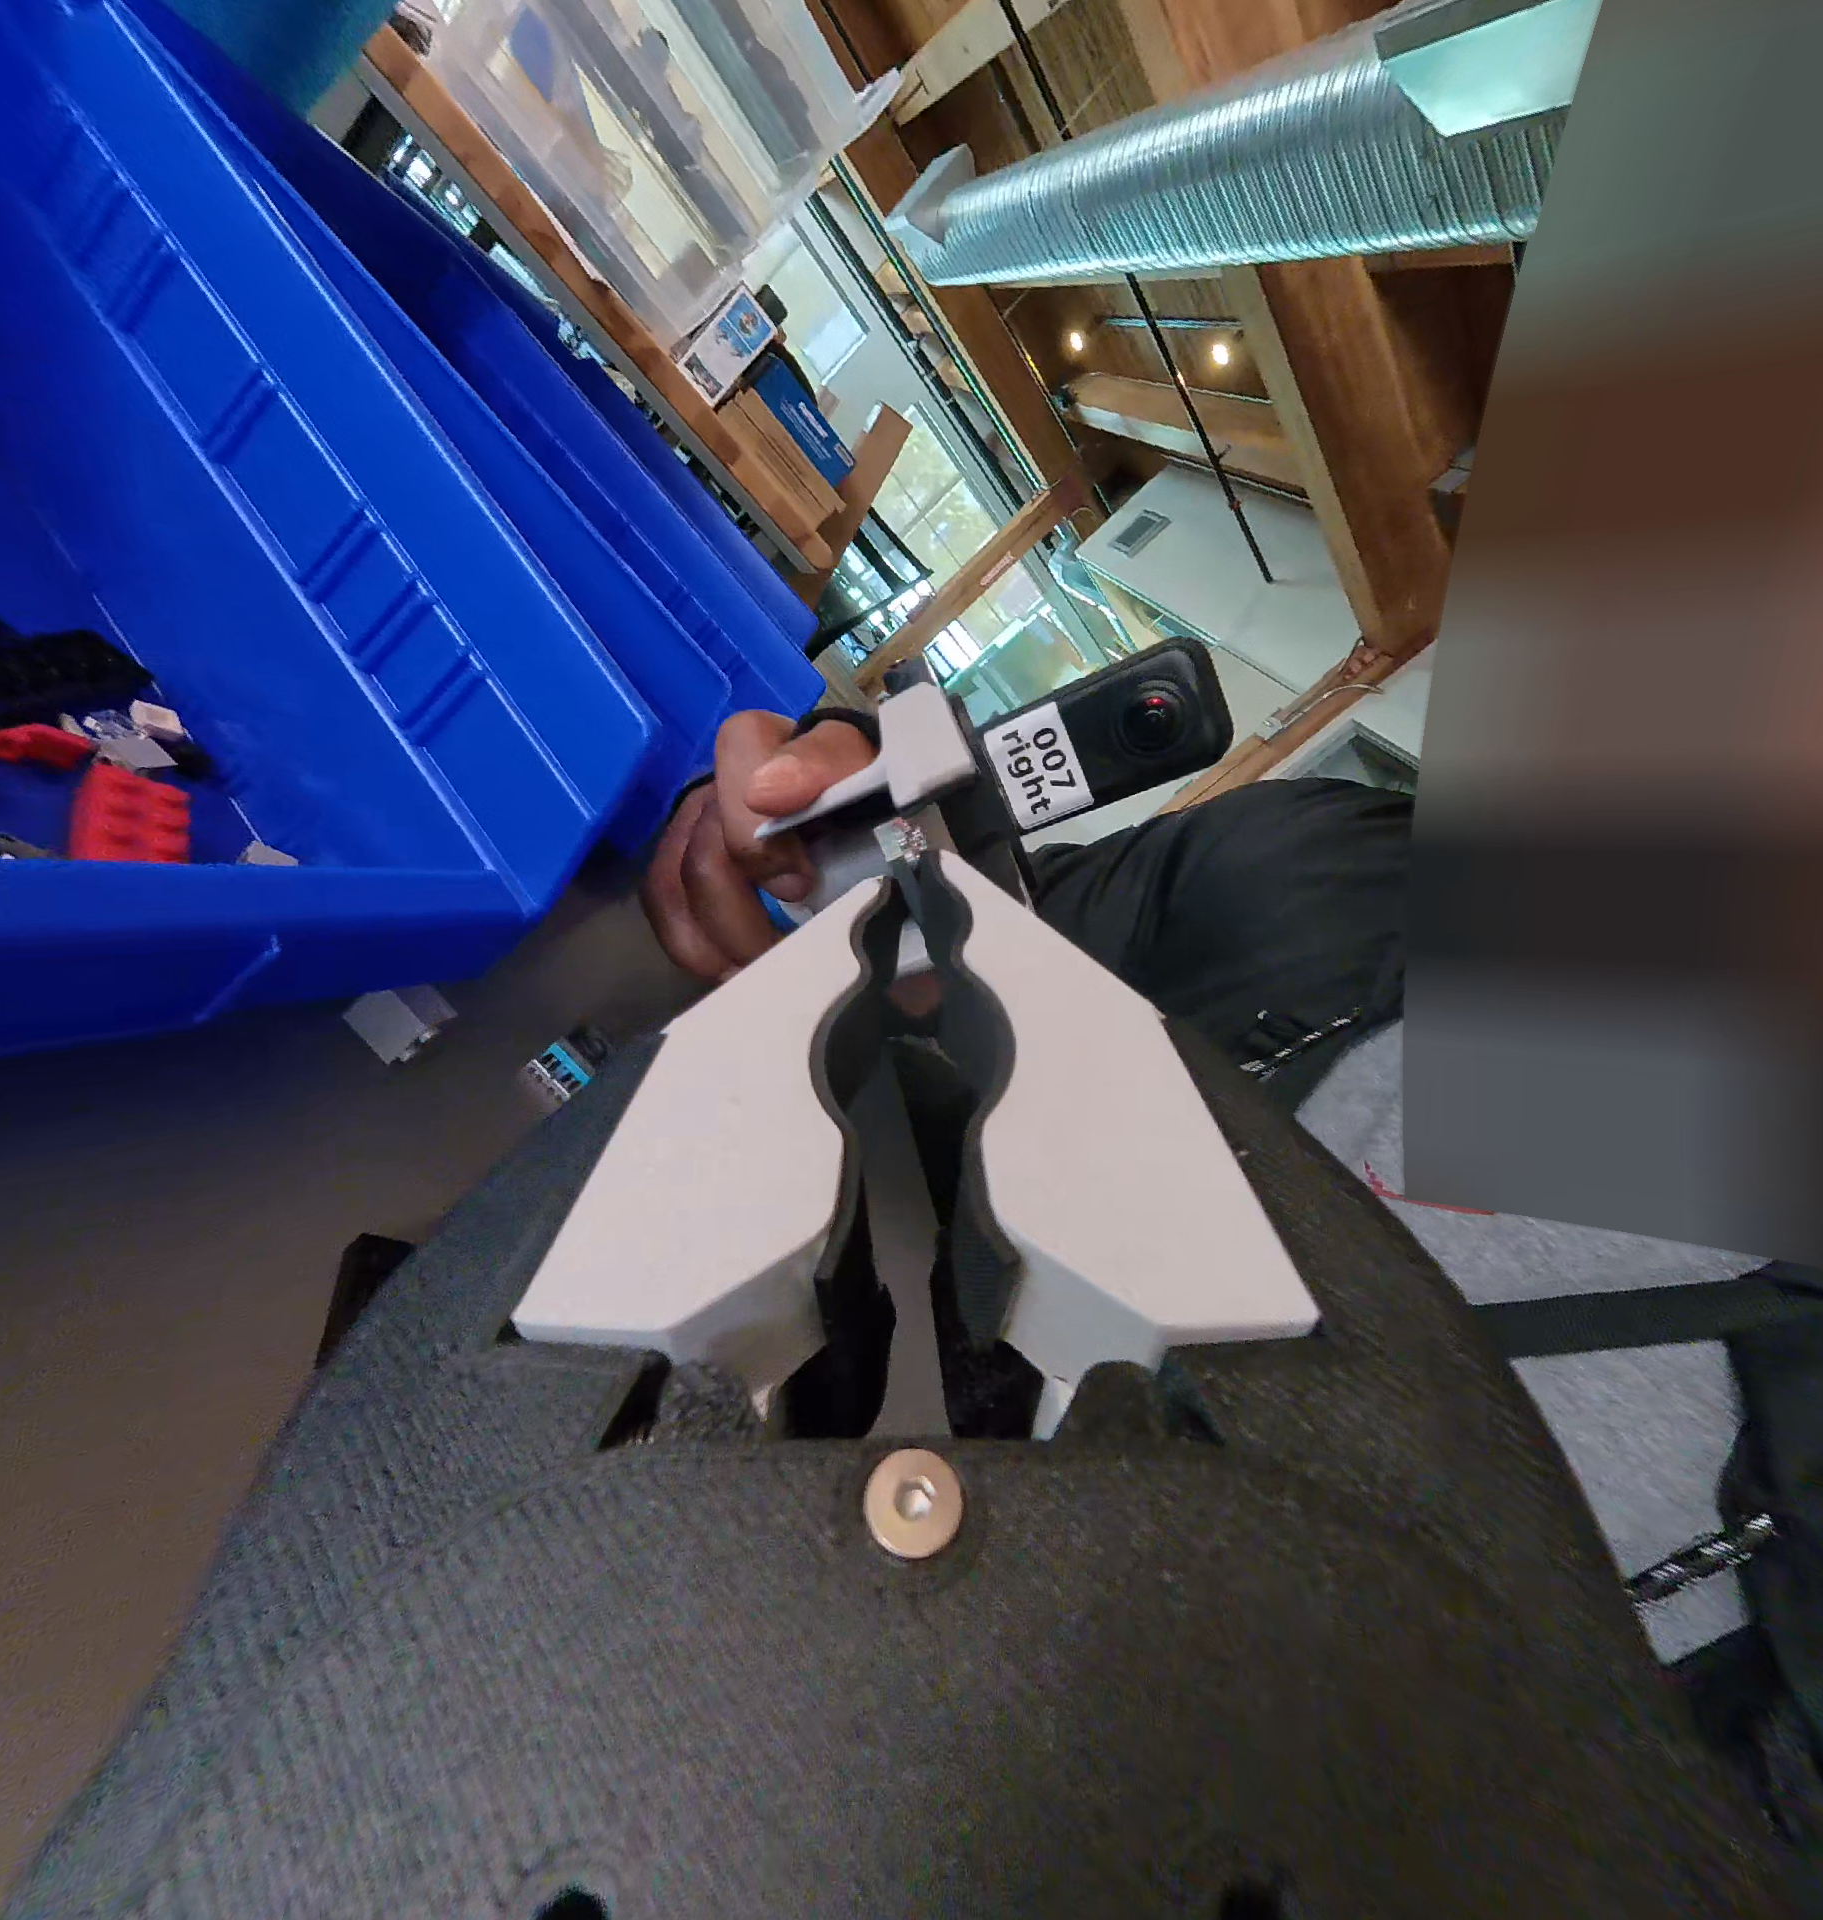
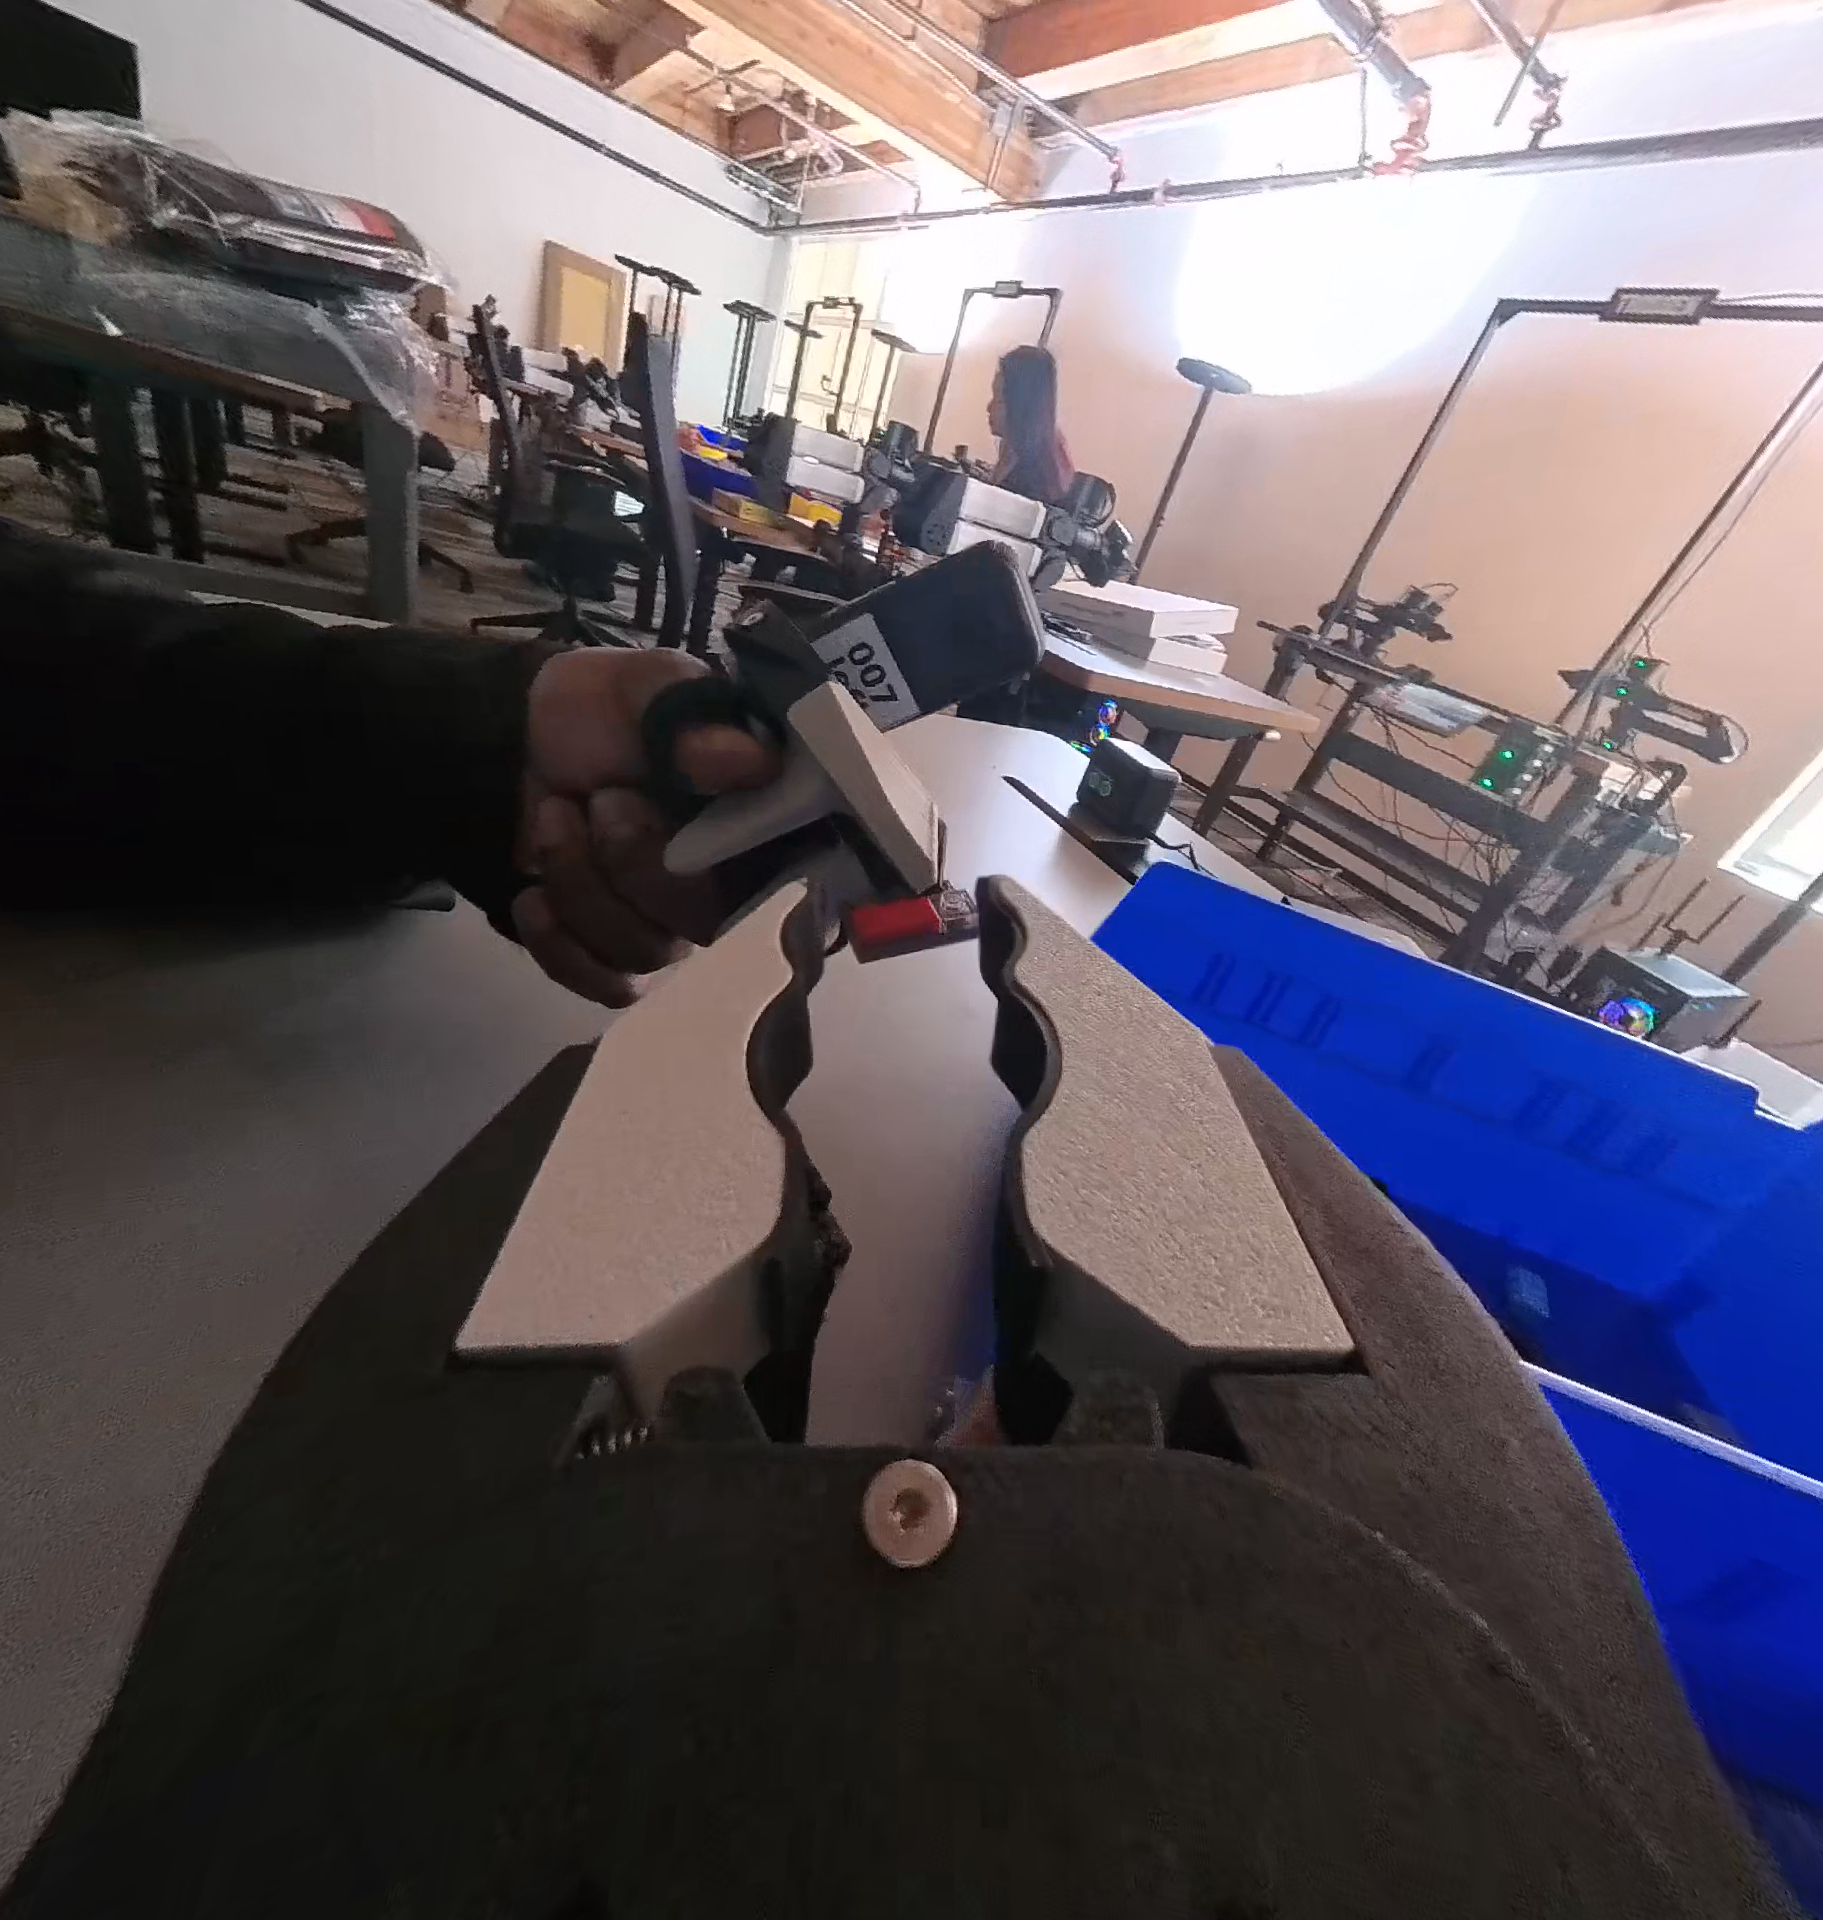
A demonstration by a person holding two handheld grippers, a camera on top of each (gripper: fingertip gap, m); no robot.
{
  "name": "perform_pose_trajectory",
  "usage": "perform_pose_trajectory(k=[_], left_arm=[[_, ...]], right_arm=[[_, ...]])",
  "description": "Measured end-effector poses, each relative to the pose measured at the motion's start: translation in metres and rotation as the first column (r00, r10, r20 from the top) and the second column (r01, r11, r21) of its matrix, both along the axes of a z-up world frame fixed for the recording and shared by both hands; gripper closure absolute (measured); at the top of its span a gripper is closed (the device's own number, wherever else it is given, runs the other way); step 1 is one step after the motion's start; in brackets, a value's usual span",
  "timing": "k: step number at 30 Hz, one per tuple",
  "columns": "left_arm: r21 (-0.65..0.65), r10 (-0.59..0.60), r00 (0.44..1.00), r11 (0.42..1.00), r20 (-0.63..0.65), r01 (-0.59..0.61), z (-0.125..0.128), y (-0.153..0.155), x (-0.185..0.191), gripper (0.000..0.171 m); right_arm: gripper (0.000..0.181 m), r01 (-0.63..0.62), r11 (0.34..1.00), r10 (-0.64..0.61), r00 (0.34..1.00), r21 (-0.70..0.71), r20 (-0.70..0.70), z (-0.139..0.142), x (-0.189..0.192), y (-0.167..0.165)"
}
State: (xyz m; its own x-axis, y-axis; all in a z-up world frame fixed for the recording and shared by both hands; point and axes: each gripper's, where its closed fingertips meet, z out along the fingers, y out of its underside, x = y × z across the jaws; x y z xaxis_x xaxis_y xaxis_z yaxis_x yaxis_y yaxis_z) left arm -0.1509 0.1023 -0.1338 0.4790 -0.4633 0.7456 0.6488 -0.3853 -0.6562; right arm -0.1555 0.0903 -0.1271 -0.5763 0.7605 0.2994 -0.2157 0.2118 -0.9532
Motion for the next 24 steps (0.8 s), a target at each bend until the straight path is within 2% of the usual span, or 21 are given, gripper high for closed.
perform_pose_trajectory(k=[3,16,21,24], left_arm=[[-0.005,-0.01,1.0,1.0,0.005,0.01,0.0,-0.0004,0.0013,0.167],[-0.024,-0.033,0.993,0.999,0.113,0.036,0.0015,0.0002,0.0014,0.164],[-0.033,-0.016,0.995,0.999,0.098,0.019,-0.0017,0.0018,0.0003,0.165],[-0.038,0.017,0.999,0.999,0.036,-0.016,-0.0049,0.0034,-0.0024,0.166]], right_arm=[[0.157,-0.004,1.0,0.004,1.0,-0.008,0.0,0.0005,0.0002,0.0003],[0.158,0.029,1.0,-0.029,0.999,0.003,-0.029,-0.0006,-0.0015,0.0024],[0.157,0.047,0.999,-0.046,0.999,0.016,-0.027,-0.0027,-0.0035,0.0034],[0.155,0.056,0.998,-0.056,0.998,0.011,-0.012,-0.0046,-0.0053,0.0045]])
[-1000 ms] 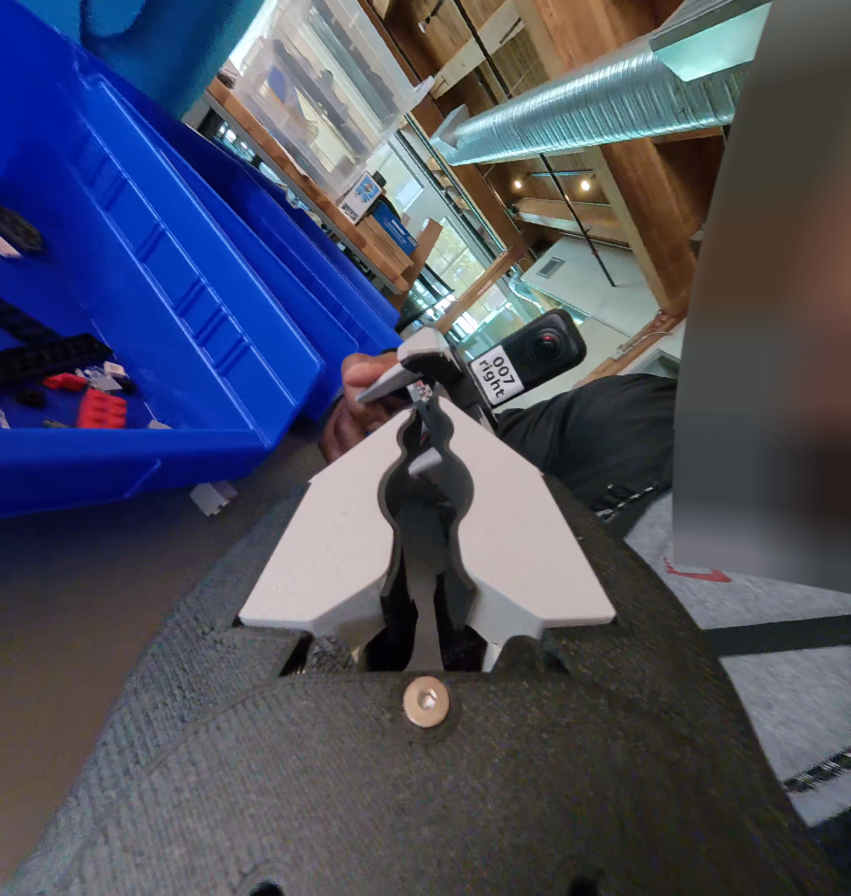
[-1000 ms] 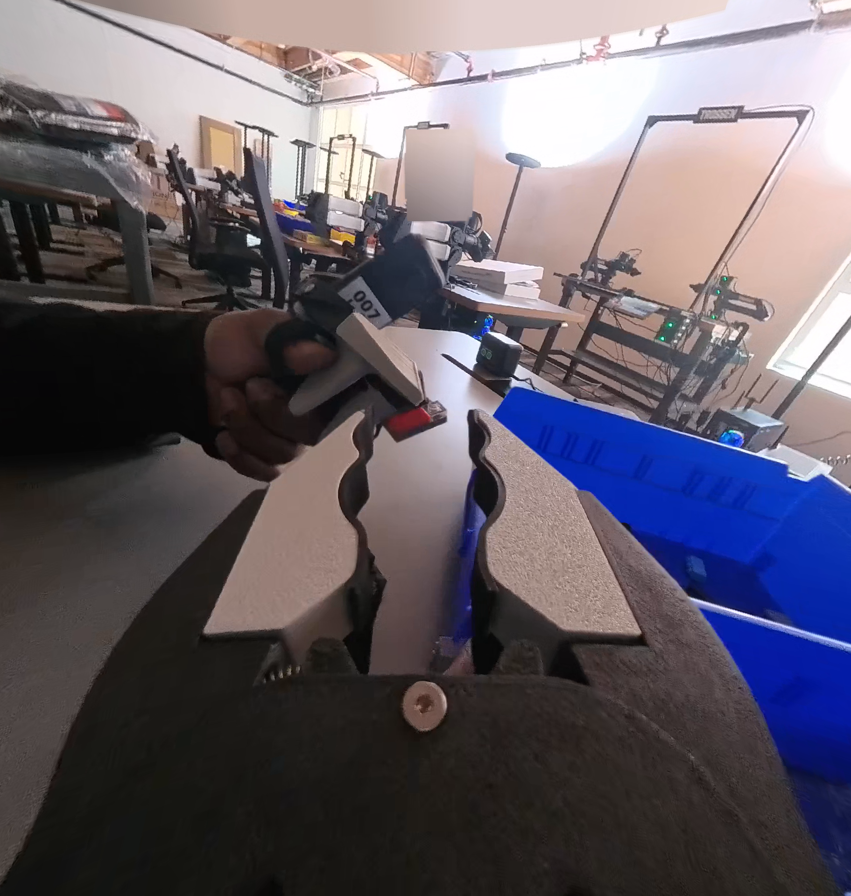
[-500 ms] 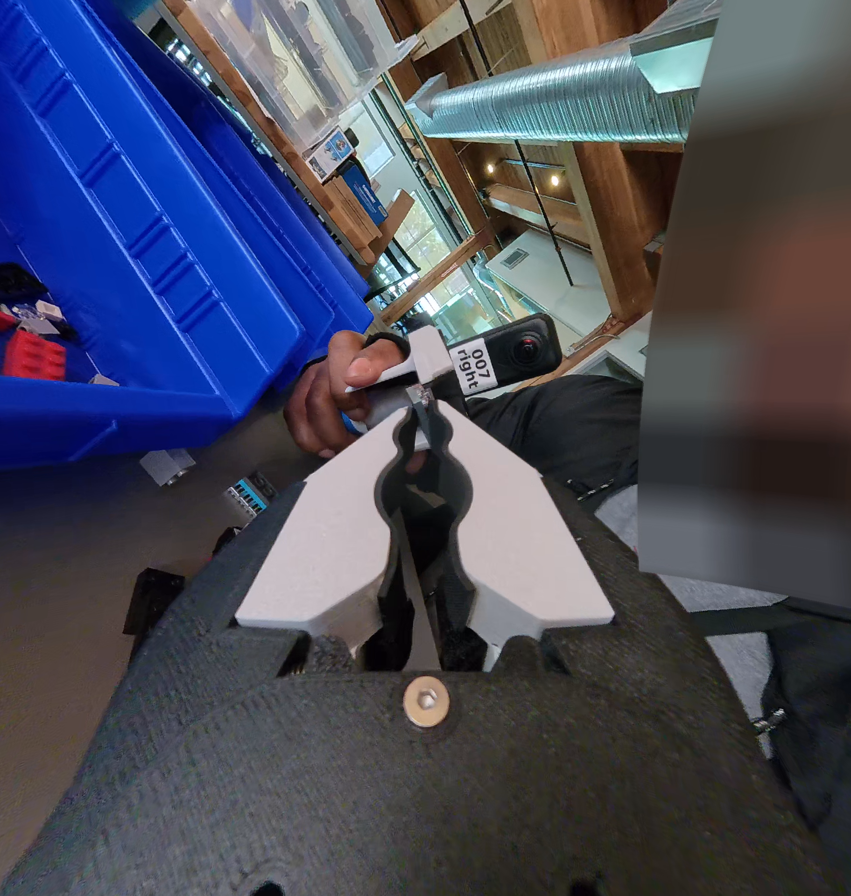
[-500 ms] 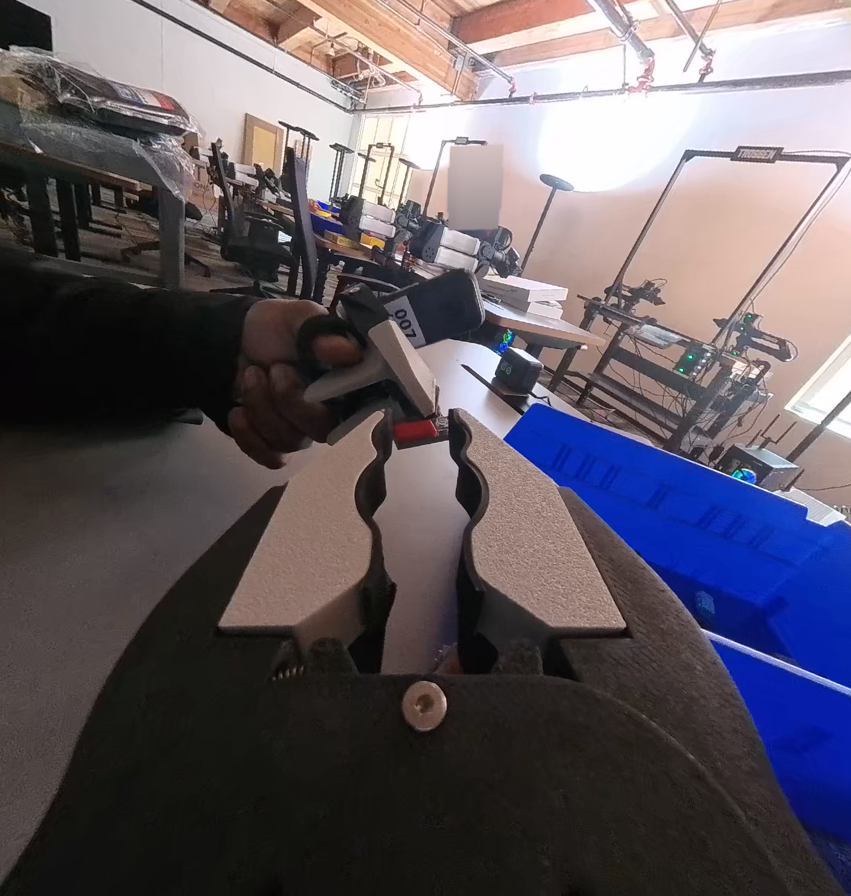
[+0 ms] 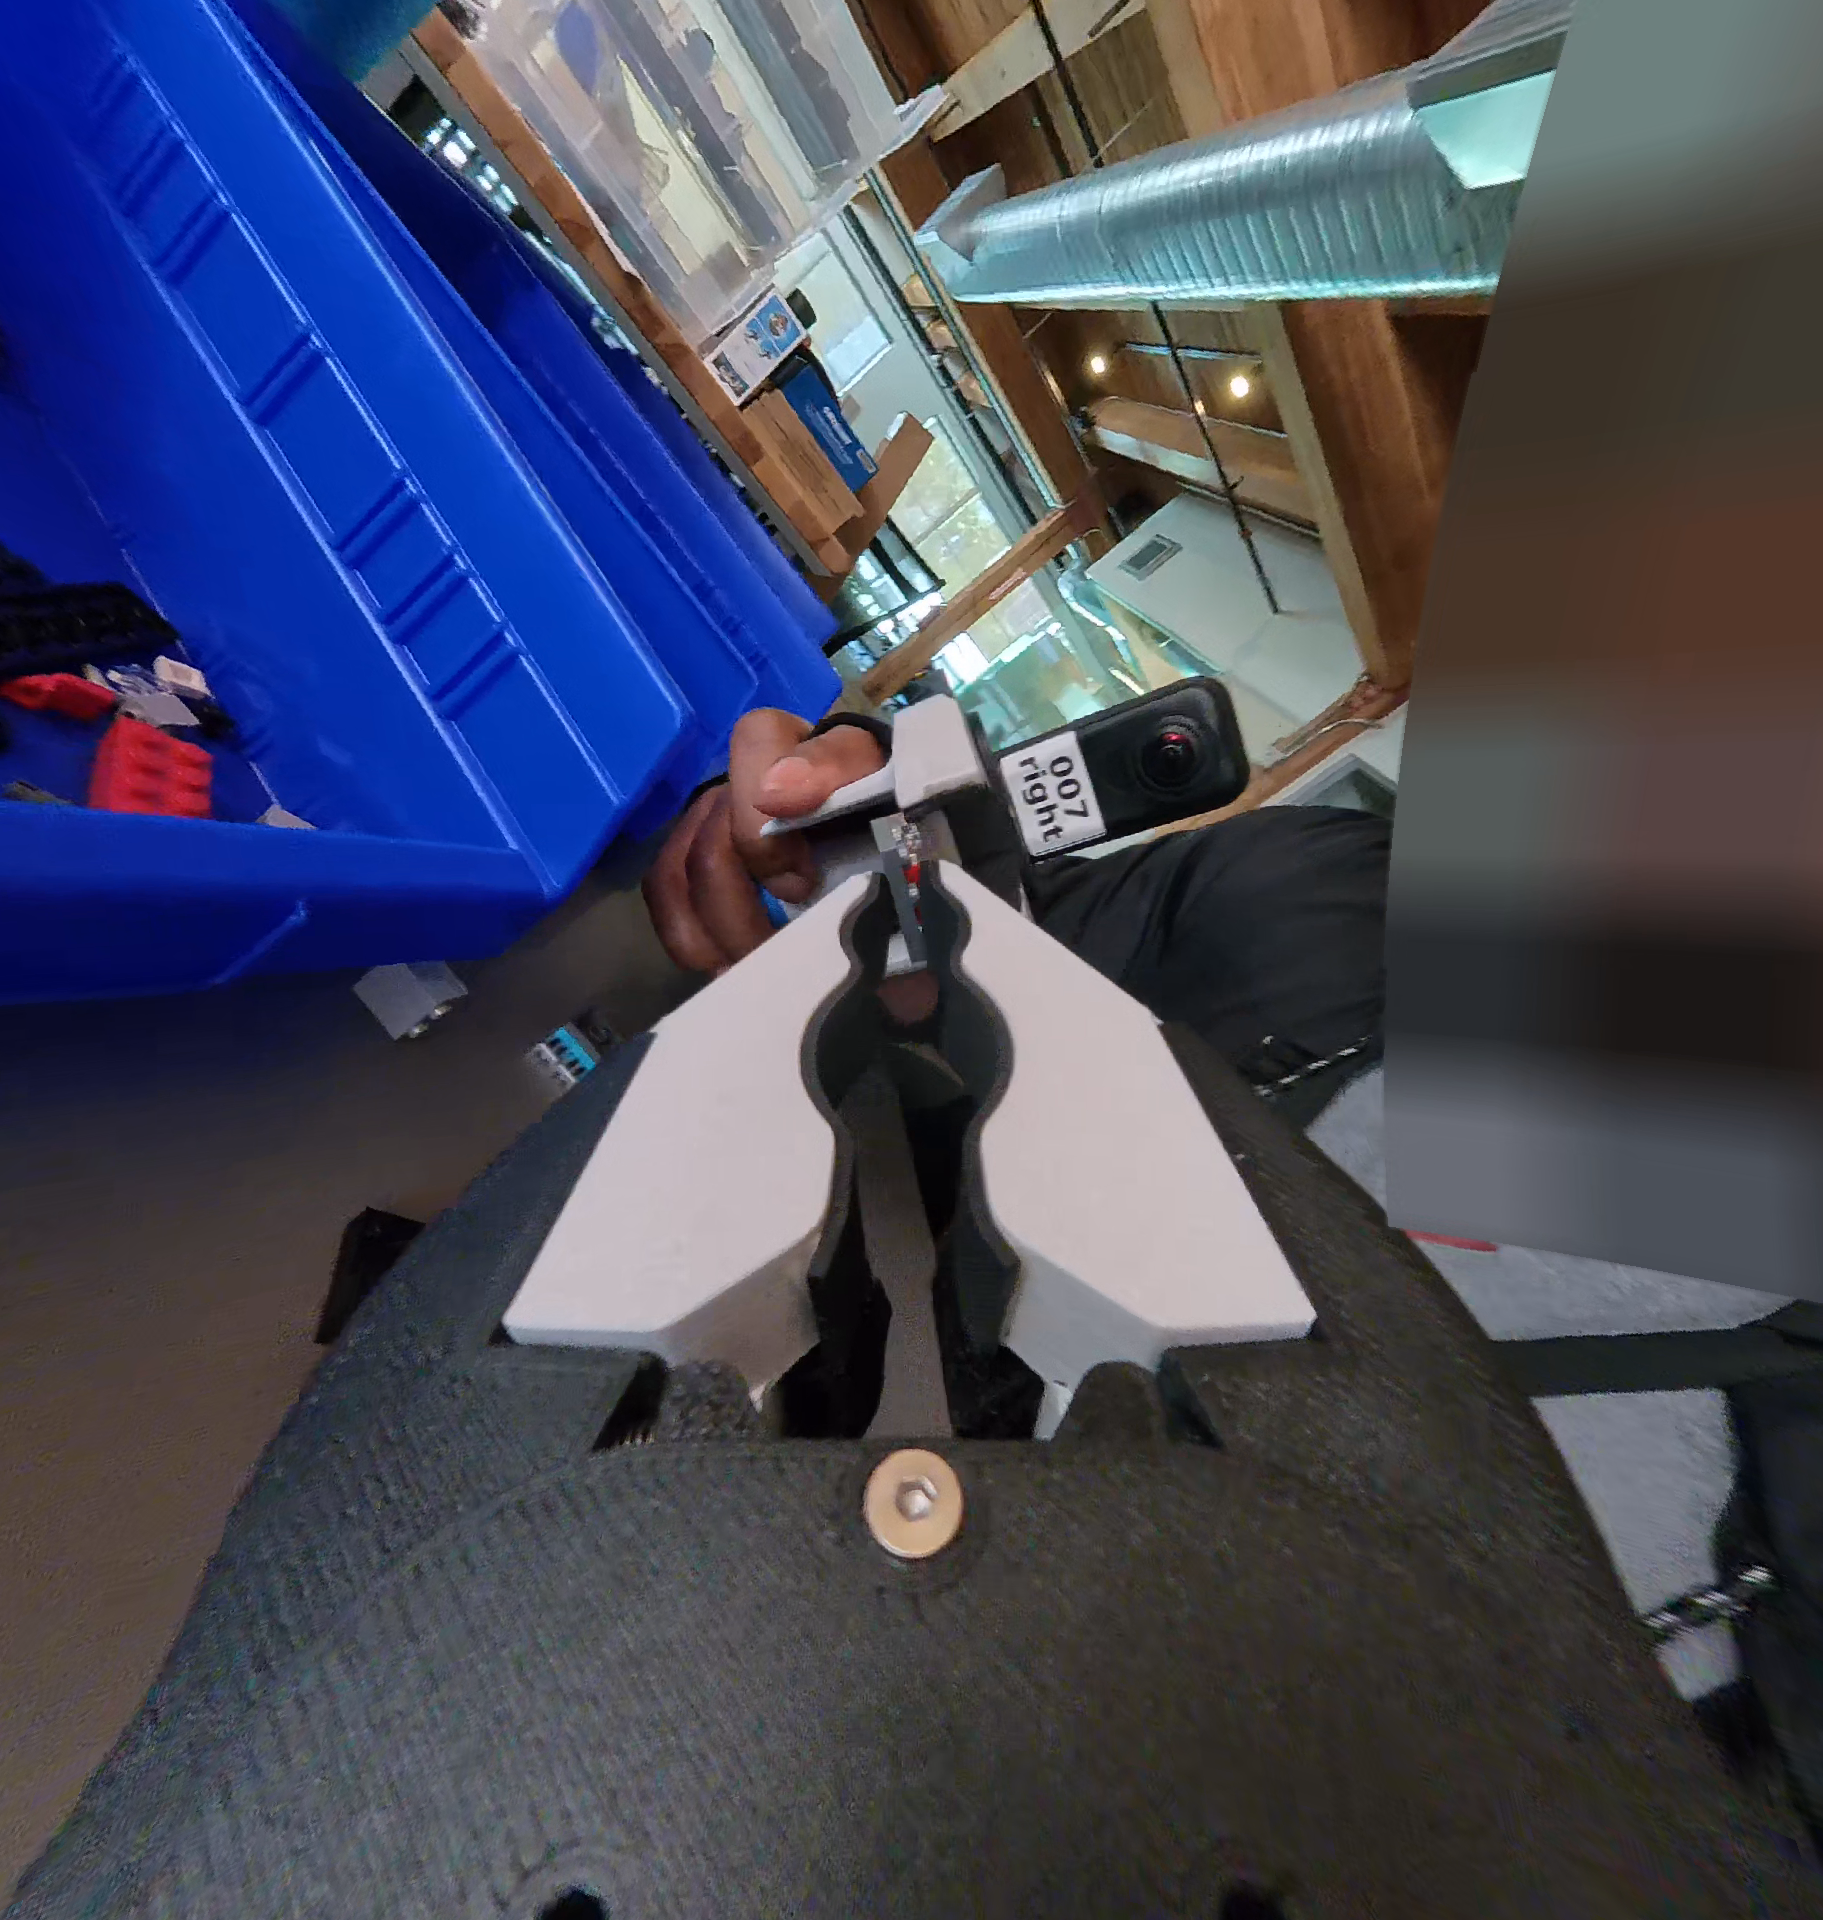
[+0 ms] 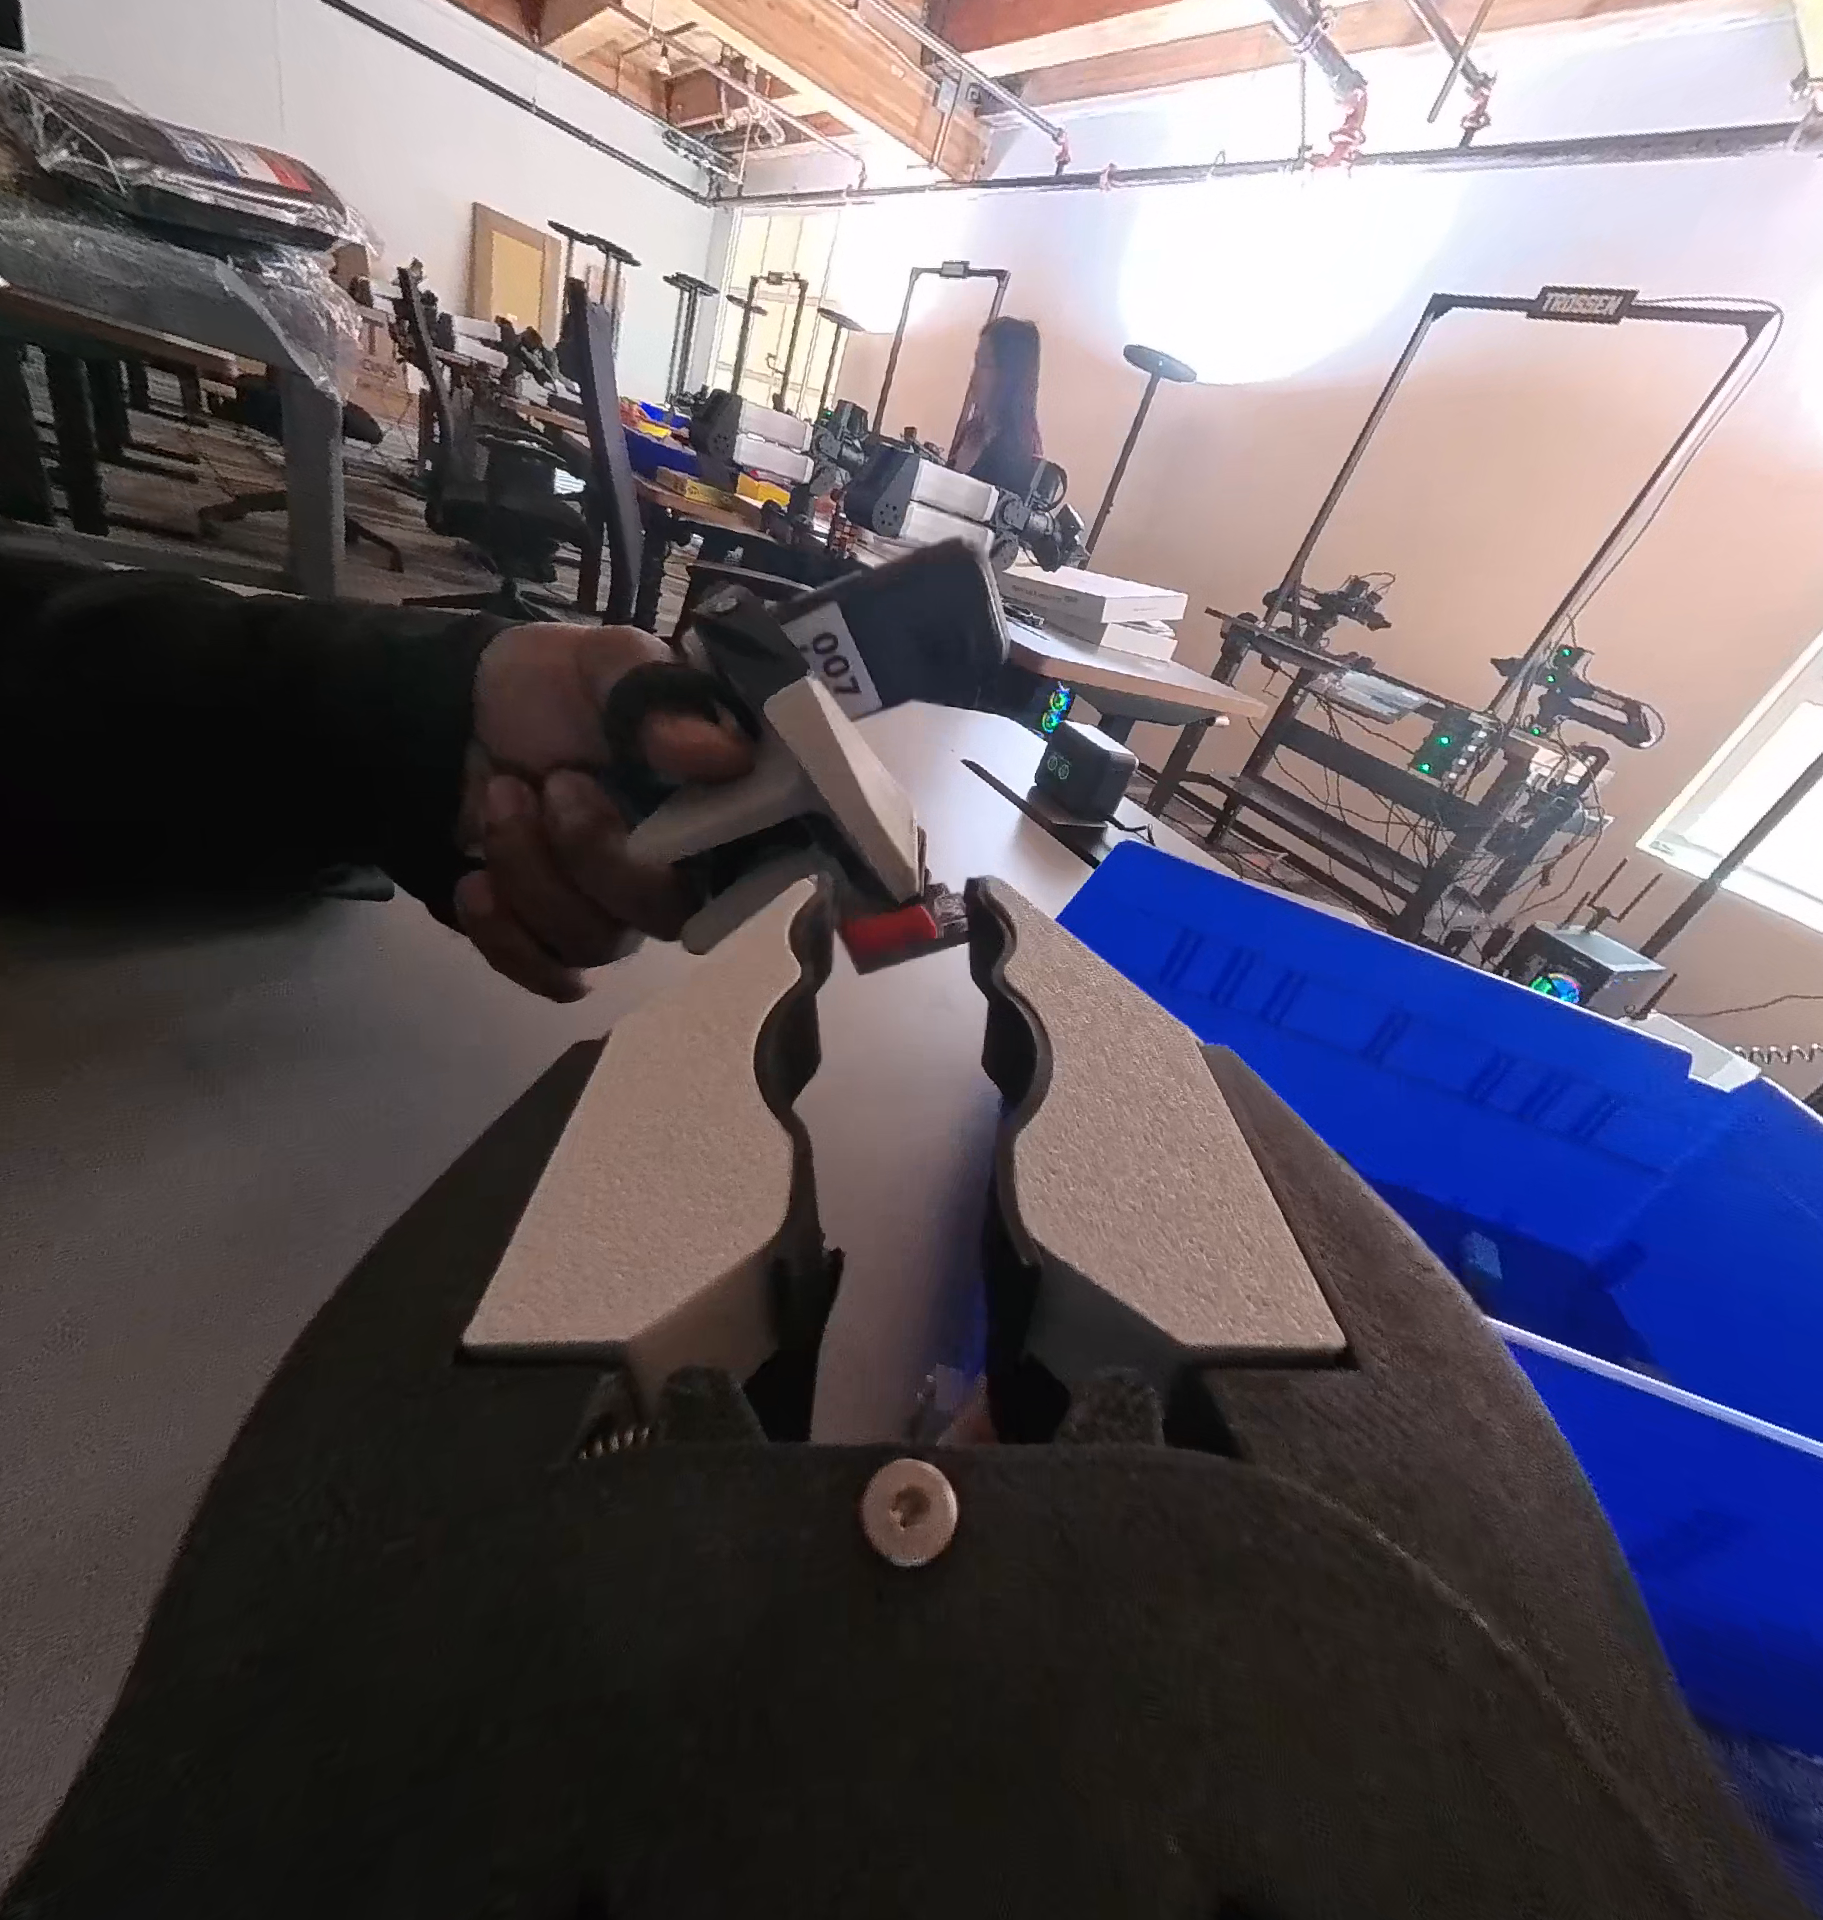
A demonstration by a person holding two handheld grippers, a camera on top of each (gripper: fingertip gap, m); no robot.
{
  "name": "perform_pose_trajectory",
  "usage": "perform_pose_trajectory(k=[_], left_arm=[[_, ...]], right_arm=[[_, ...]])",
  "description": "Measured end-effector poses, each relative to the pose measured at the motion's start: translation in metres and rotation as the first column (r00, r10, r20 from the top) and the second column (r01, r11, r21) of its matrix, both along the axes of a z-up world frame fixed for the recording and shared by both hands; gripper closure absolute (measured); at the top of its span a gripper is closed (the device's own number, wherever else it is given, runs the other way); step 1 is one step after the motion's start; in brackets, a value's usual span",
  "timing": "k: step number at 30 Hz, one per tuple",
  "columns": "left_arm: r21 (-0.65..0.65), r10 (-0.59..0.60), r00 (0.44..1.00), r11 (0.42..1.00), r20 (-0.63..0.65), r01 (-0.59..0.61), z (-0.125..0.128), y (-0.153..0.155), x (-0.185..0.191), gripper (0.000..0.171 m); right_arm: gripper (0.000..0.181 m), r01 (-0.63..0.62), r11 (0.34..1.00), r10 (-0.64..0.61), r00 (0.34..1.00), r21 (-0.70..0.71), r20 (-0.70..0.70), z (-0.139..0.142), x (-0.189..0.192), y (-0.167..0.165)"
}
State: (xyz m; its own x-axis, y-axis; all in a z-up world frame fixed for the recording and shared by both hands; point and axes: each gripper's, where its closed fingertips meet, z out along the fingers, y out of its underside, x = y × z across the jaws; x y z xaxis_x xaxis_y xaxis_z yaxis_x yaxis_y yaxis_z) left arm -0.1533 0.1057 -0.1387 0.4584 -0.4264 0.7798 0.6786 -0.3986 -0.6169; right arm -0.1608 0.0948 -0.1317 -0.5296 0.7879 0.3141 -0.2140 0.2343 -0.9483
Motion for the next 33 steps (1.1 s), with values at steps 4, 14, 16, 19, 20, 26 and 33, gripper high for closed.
perform_pose_trajectory(k=[4,14,16,19,20,26,33], left_arm=[[0.015,0.02,0.997,1.0,-0.07,-0.019,0.001,-0.001,-0.001,0.166],[0.049,-0.005,0.995,0.999,-0.103,0.011,0.004,-0.003,0.004,0.166],[0.046,-0.005,0.995,0.999,-0.1,0.01,0.004,-0.003,0.004,0.166],[0.032,0.007,0.993,0.999,-0.116,-0.003,0.002,-0.003,0.0,0.162],[0.024,0.015,0.991,1.0,-0.131,-0.012,0.001,-0.003,-0.002,0.158],[-0.022,0.061,0.962,0.997,-0.265,-0.07,-0.01,-0.002,-0.01,0.134],[-0.005,0.023,0.975,1.0,-0.221,-0.025,-0.005,-0.004,-0.002,0.147]], right_arm=[[0.146,-0.003,1.0,0.003,1.0,-0.008,0.022,-0.002,-0.001,0.0],[0.153,-0.001,1.0,0.001,1.0,0.005,0.001,-0.002,0.0,-0.001],[0.153,0.009,1.0,-0.009,1.0,0.013,-0.006,-0.002,-0.001,-0.001],[0.154,0.028,1.0,-0.028,1.0,0.008,-0.01,-0.001,-0.002,0.003],[0.154,0.034,0.999,-0.034,0.999,0.004,-0.012,0.0,-0.003,0.004],[0.154,0.052,0.999,-0.052,0.999,-0.001,-0.015,0.001,-0.004,0.007],[0.154,0.045,0.999,-0.045,0.999,0.005,-0.021,0.0,-0.003,0.006]])
